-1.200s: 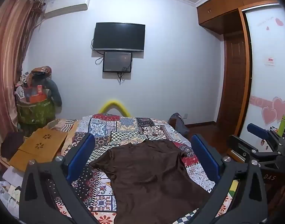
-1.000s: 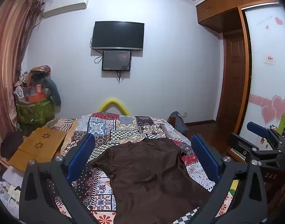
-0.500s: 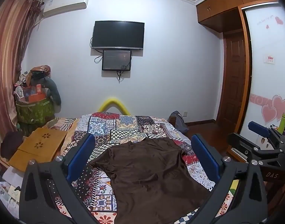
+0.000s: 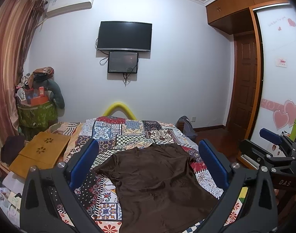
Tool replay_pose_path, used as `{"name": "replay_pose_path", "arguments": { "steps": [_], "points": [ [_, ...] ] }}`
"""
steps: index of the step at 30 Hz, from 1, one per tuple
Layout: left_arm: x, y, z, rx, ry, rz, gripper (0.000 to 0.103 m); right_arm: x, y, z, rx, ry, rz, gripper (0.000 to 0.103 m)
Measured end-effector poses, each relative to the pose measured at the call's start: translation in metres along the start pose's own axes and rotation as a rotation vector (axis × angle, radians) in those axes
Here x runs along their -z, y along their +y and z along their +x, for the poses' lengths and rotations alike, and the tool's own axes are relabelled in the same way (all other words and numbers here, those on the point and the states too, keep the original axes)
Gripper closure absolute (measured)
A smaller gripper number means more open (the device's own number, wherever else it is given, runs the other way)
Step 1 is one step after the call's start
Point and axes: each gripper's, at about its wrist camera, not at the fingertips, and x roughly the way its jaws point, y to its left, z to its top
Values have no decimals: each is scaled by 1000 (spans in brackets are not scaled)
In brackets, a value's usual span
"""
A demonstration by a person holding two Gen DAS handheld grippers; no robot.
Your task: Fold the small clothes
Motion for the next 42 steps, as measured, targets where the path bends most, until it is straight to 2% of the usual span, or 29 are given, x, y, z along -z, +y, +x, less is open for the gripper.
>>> {"name": "replay_pose_path", "arguments": {
  "steps": [42],
  "points": [
    [1, 2, 3, -7, 9, -2, 0, 4, -1, 3, -8, 6, 8, 0]
  ]
}}
